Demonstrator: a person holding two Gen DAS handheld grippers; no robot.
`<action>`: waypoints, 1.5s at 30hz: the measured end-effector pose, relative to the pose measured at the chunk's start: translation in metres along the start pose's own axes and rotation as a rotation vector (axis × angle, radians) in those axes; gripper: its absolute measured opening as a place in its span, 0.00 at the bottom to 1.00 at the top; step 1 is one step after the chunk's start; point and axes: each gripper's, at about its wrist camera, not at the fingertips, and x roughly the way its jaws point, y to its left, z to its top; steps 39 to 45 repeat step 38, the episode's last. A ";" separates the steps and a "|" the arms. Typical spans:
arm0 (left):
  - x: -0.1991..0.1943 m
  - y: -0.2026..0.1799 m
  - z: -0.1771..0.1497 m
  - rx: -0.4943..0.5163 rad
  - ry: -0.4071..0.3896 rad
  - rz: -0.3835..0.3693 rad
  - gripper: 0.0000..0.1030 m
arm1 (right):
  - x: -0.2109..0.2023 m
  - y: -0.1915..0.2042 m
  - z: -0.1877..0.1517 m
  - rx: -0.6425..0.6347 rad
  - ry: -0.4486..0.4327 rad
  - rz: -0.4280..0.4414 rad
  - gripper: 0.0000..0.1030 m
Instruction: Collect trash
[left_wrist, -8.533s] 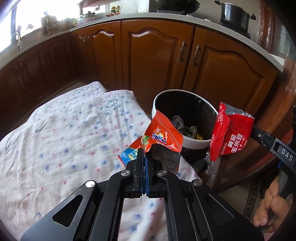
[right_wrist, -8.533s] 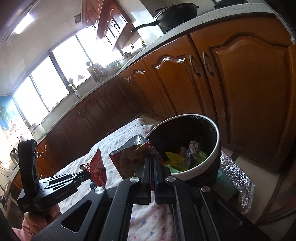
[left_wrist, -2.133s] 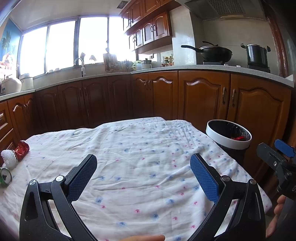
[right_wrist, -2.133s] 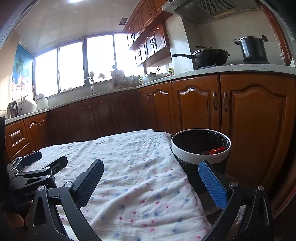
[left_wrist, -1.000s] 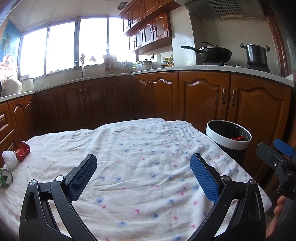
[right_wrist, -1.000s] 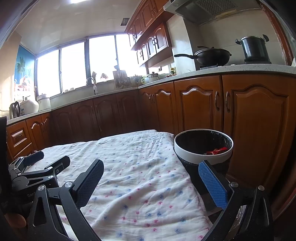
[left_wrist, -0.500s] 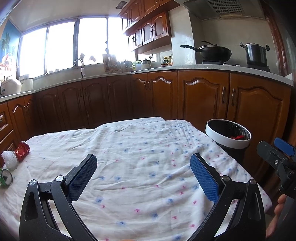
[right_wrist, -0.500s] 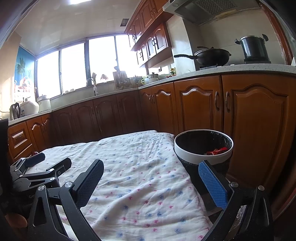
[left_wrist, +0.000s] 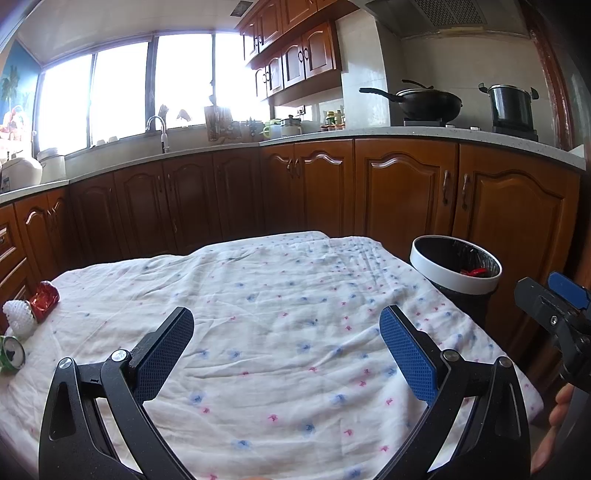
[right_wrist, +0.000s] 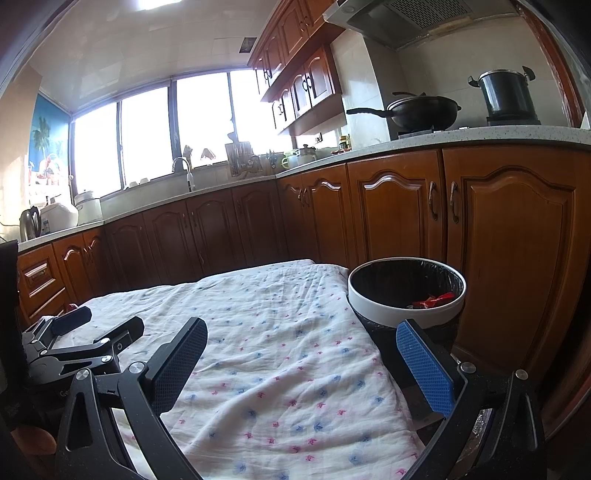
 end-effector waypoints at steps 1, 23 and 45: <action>0.000 0.000 0.000 0.001 -0.001 0.001 1.00 | 0.000 0.000 0.000 0.000 -0.001 -0.001 1.00; 0.000 0.000 0.001 0.002 0.002 -0.004 1.00 | -0.001 0.003 0.001 0.011 -0.003 -0.005 1.00; 0.010 0.012 0.000 -0.001 0.034 -0.022 1.00 | 0.009 0.004 0.003 0.011 0.027 -0.006 1.00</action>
